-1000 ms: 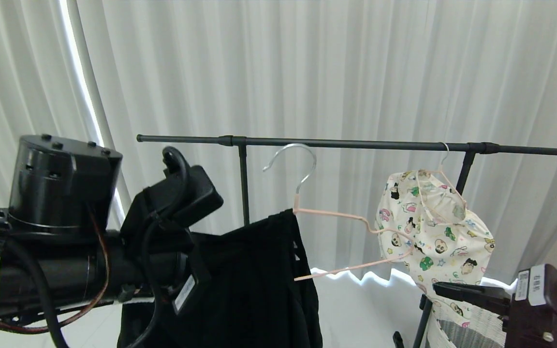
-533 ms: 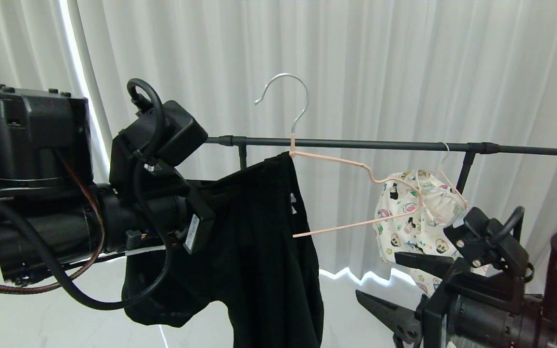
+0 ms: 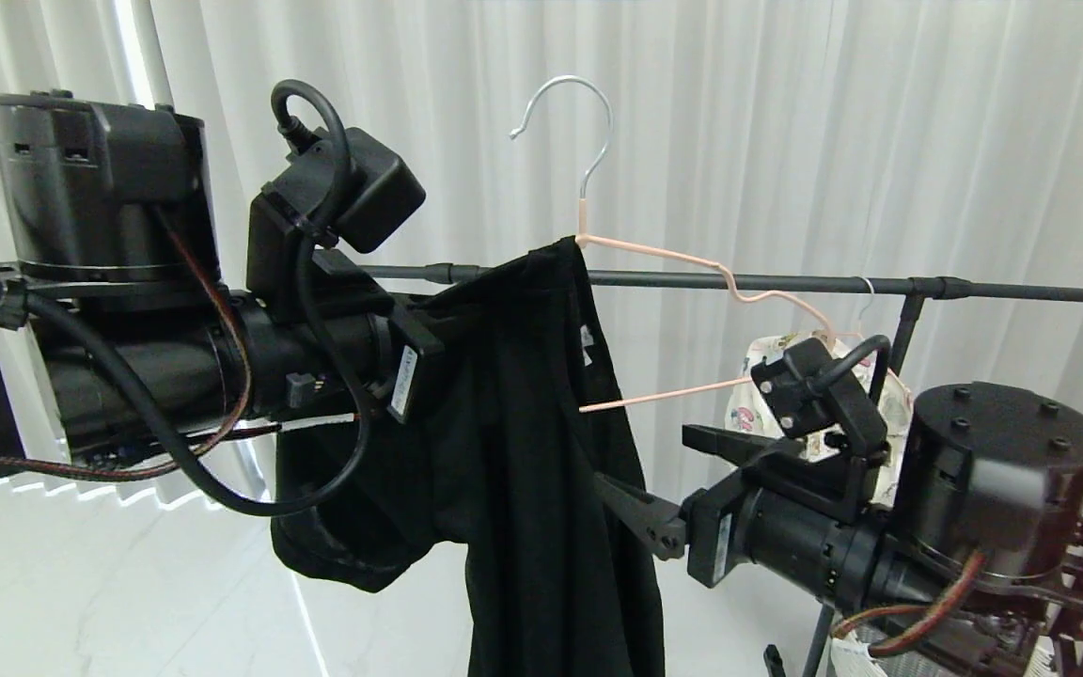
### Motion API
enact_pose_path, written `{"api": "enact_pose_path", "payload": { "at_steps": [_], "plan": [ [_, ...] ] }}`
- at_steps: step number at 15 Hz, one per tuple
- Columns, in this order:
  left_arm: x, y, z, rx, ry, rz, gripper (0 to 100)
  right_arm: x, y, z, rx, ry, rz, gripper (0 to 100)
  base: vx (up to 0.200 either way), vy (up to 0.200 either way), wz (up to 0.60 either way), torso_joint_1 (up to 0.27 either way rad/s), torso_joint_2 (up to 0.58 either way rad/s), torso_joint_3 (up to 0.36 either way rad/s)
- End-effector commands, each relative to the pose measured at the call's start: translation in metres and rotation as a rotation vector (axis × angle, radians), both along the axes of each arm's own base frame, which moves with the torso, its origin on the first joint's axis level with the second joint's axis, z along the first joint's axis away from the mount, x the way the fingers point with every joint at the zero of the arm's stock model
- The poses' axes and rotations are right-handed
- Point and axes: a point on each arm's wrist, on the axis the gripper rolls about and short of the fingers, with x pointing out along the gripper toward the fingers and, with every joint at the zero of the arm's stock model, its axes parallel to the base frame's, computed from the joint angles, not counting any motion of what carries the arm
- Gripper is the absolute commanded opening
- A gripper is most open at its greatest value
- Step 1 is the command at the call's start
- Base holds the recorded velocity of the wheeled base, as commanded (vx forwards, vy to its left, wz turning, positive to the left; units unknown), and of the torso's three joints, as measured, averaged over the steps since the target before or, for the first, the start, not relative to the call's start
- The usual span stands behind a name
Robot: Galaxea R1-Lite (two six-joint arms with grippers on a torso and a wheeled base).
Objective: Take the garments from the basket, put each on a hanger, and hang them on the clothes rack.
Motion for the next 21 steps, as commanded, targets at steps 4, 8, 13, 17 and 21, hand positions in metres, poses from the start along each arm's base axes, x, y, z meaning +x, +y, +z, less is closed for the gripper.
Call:
{"api": "enact_pose_path", "payload": {
  "at_steps": [4,8,13,17,21],
  "plan": [
    [0.004,-0.002,-0.002,0.007,0.006,0.01,0,0.015,0.015,-0.01,-0.016,0.016,-0.107,100,0.0,0.0,0.0,0.0,0.0,0.0],
    [0.002,-0.003,-0.002,-0.016,0.02,0.008,0,0.024,0.02,-0.01,0.007,-0.004,-0.126,100,0.0,0.0,0.0,0.0,0.0,0.0],
    [0.003,-0.004,0.001,-0.032,-0.006,0.009,0,0.039,0.018,-0.011,0.002,-0.026,-0.23,100,0.0,0.0,0.0,0.0,0.0,0.0],
    [0.005,-0.006,0.002,-0.04,-0.023,0.013,0,0.04,0.019,-0.018,-0.056,-0.045,-0.246,100,0.0,0.0,0.0,0.0,0.0,0.0],
    [0.006,-0.004,0.005,-0.047,-0.05,0.057,0,0.043,0.004,-0.037,-0.18,-0.048,-0.308,100,0.0,0.0,0.0,0.0,0.0,0.0]
  ]
}}
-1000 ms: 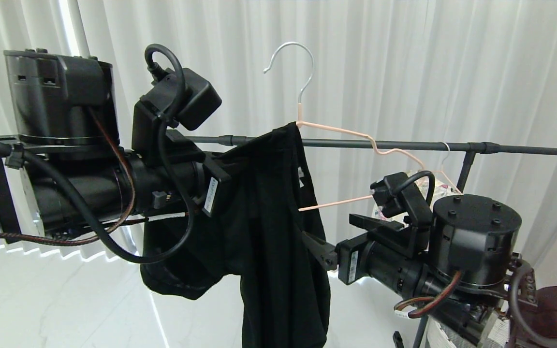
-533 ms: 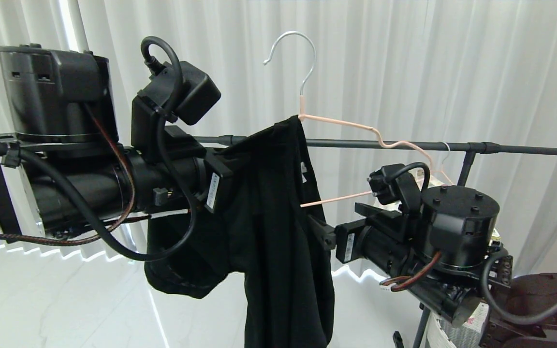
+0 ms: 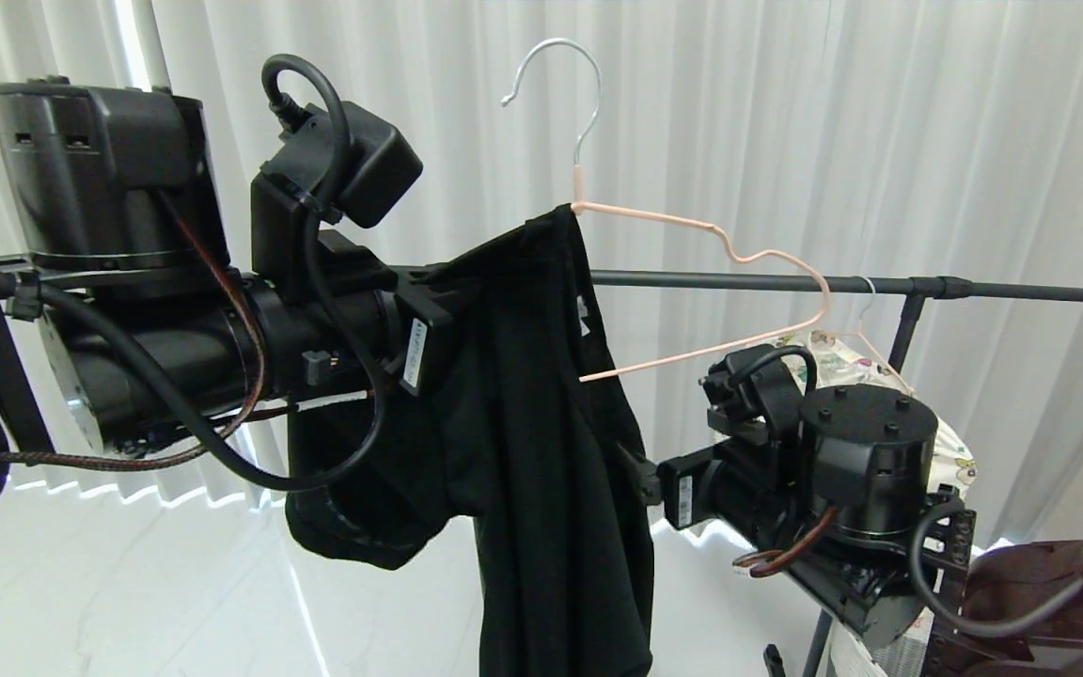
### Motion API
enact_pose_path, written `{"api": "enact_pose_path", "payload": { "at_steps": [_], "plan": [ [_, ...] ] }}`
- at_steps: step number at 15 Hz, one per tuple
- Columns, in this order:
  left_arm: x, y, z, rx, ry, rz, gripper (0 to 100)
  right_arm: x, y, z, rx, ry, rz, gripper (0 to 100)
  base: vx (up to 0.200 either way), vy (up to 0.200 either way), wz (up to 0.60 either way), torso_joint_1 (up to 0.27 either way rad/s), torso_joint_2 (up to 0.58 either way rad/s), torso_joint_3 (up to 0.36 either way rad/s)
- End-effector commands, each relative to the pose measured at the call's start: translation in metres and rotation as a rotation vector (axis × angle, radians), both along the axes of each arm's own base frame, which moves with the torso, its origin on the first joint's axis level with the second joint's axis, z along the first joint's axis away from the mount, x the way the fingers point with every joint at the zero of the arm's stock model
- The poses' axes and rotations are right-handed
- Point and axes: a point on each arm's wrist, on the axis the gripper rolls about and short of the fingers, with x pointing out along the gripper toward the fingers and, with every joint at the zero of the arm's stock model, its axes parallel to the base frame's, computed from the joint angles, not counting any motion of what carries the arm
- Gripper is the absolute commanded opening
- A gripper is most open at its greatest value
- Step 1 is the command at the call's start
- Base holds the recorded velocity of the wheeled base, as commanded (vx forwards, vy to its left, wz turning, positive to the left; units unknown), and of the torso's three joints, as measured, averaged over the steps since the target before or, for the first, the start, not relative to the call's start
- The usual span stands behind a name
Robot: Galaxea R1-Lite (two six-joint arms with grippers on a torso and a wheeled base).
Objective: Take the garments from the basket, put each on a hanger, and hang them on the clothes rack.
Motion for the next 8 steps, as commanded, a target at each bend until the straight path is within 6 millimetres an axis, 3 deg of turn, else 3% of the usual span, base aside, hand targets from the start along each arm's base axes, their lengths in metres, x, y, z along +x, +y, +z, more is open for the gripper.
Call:
{"api": "enact_pose_path", "payload": {
  "at_steps": [1,8],
  "plan": [
    [-0.001,0.001,0.001,-0.002,-0.004,0.002,0,0.001,-0.015,-0.013,-0.06,0.027,-0.03,100,0.0,0.0,0.0,0.0,0.0,0.0],
    [0.0,0.004,0.0,0.001,-0.003,0.017,0,0.02,-0.062,-0.018,-0.123,0.037,-0.19,100,0.0,0.0,0.0,0.0,0.0,0.0]
  ]
}}
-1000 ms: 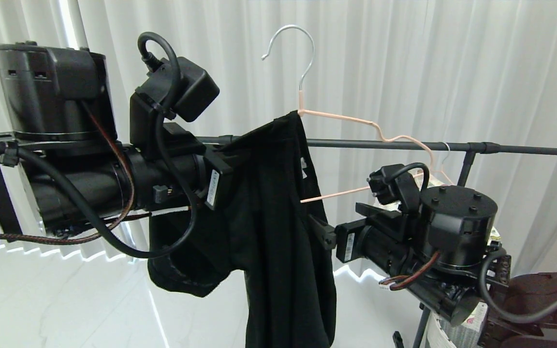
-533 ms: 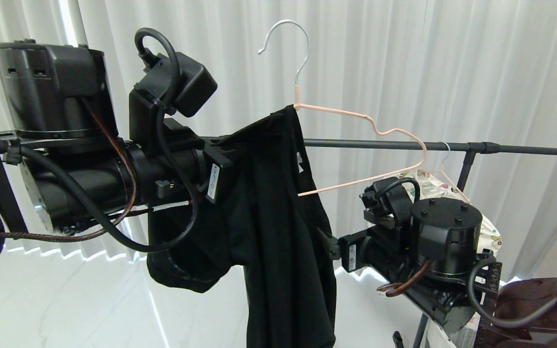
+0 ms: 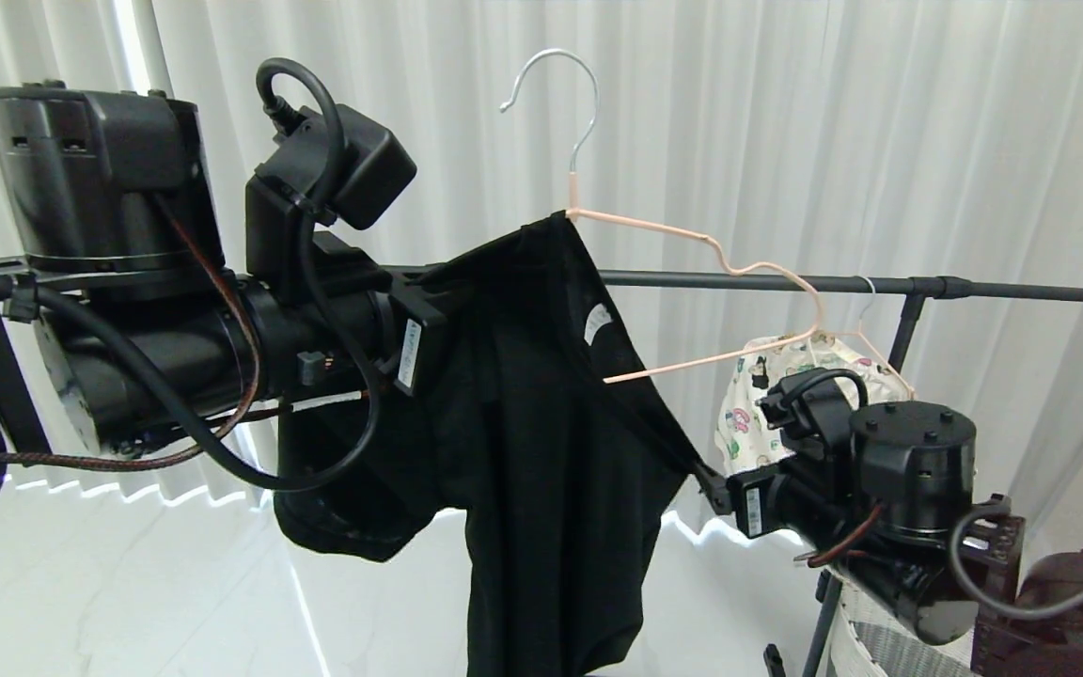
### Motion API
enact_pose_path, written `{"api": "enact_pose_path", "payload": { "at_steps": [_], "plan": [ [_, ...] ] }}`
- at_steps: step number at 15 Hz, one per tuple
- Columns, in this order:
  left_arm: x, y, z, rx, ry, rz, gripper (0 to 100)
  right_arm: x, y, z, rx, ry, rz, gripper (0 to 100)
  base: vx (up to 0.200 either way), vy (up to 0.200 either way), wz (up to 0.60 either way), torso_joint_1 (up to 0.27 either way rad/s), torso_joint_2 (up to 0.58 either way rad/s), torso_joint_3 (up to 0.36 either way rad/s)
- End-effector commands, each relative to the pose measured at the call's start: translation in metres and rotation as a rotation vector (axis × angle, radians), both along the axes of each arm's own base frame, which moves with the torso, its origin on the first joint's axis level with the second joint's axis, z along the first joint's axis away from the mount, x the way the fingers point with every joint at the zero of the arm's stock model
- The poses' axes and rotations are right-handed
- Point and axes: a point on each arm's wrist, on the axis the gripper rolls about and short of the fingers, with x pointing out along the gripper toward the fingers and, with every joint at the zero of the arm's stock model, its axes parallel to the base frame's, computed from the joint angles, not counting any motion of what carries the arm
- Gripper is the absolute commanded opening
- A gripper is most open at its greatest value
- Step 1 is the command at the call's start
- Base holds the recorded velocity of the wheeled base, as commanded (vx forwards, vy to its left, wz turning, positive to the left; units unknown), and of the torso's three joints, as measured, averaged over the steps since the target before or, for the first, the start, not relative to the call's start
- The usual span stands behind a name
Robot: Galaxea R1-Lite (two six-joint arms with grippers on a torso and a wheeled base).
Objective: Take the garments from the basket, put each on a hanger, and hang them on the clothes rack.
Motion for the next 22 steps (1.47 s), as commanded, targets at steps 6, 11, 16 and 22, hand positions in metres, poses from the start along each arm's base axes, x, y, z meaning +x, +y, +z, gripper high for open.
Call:
{"api": "enact_pose_path", "payload": {
  "at_steps": [6,11,16,22],
  "plan": [
    [-0.007,0.016,-0.022,0.04,0.042,0.037,0,0.023,-0.05,0.017,0.012,-0.051,-0.169,100,0.0,0.0,0.0,0.0,0.0,0.0],
    [-0.018,0.024,-0.055,0.148,0.105,0.063,0,0.018,-0.058,0.033,0.041,-0.093,-0.131,100,0.0,0.0,0.0,0.0,0.0,0.0],
    [-0.02,0.026,-0.082,0.243,0.168,0.135,0,0.014,-0.065,0.047,0.061,-0.135,-0.081,100,0.0,0.0,0.0,0.0,0.0,0.0],
    [-0.019,0.005,-0.093,0.168,0.16,0.125,0,-0.007,-0.08,0.064,0.08,-0.052,0.16,100,0.0,0.0,0.0,0.0,0.0,0.0]
  ]
}}
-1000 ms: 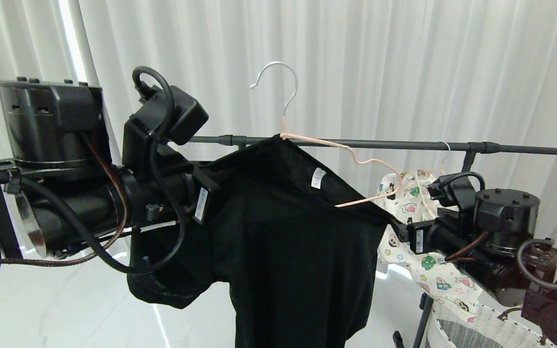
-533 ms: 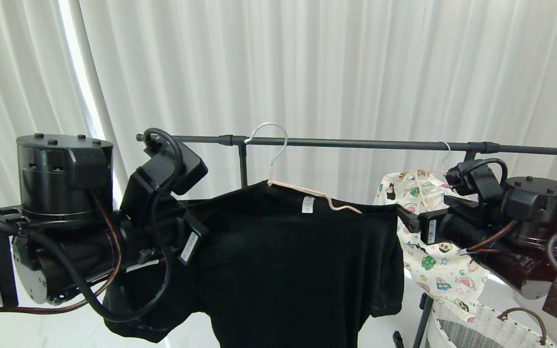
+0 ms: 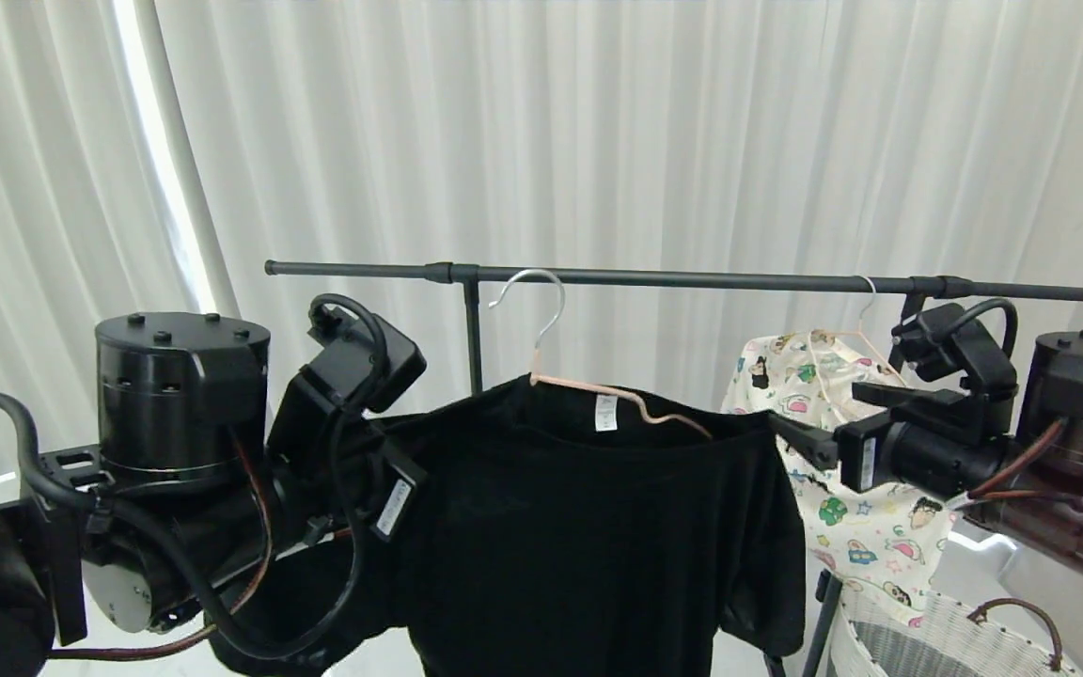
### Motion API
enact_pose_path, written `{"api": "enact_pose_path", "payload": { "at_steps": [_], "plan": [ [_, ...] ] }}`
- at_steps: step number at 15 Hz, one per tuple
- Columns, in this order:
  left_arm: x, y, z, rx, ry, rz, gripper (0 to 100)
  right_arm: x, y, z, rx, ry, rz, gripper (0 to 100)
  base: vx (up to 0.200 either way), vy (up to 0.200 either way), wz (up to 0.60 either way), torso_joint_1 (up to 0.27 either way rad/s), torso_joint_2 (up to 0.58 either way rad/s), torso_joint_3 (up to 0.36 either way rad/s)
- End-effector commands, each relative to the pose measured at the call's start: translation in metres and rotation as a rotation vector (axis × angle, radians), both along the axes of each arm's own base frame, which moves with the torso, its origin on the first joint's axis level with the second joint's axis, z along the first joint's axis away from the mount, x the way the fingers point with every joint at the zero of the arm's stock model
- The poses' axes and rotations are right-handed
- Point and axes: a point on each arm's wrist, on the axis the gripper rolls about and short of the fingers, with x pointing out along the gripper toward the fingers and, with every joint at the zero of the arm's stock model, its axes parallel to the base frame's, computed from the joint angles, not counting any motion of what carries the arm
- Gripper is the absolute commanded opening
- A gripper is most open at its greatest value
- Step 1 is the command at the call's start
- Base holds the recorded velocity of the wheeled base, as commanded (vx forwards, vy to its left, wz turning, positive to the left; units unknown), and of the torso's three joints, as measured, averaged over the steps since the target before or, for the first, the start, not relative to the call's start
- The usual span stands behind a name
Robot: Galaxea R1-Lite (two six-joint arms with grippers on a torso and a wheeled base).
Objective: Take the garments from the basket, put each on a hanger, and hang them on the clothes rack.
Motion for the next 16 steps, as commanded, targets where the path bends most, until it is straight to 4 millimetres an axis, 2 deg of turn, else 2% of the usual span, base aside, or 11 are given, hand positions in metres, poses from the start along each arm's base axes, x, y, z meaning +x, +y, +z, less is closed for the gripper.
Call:
{"api": "enact_pose_path", "payload": {
  "at_steps": [1,5,8,10,13,15,16],
  "plan": [
    [0.0,-0.006,-0.008,0.001,0.02,-0.015,0,-0.01,-0.012,0.021,0.033,-0.004,0.083,100,0.0,0.0,0.0,0.0,0.0,0.0],
    [-0.002,0.003,-0.019,0.018,0.049,0.012,0,-0.009,-0.022,0.038,0.056,0.018,0.156,100,0.0,0.0,0.0,0.0,0.0,0.0],
    [0.007,0.014,-0.027,0.052,0.062,0.117,0,-0.023,-0.026,0.046,0.084,0.015,0.258,100,0.0,0.0,0.0,0.0,0.0,0.0],
    [0.007,0.011,-0.024,0.031,0.034,0.112,0,-0.026,-0.026,0.045,0.077,0.026,0.27,100,0.0,0.0,0.0,0.0,0.0,0.0],
    [-0.002,-0.005,-0.023,-0.049,0.023,0.019,0,-0.028,-0.022,0.041,0.016,0.029,0.31,100,0.0,0.0,0.0,0.0,0.0,0.0],
    [-0.018,-0.014,-0.033,-0.108,0.011,-0.138,0,-0.039,-0.01,0.037,-0.074,0.03,0.409,100,0.0,0.0,0.0,0.0,0.0,0.0],
    [-0.026,-0.011,-0.043,-0.123,0.013,-0.231,0,-0.044,-0.001,0.036,-0.093,0.03,0.476,100,0.0,0.0,0.0,0.0,0.0,0.0]
  ]
}}
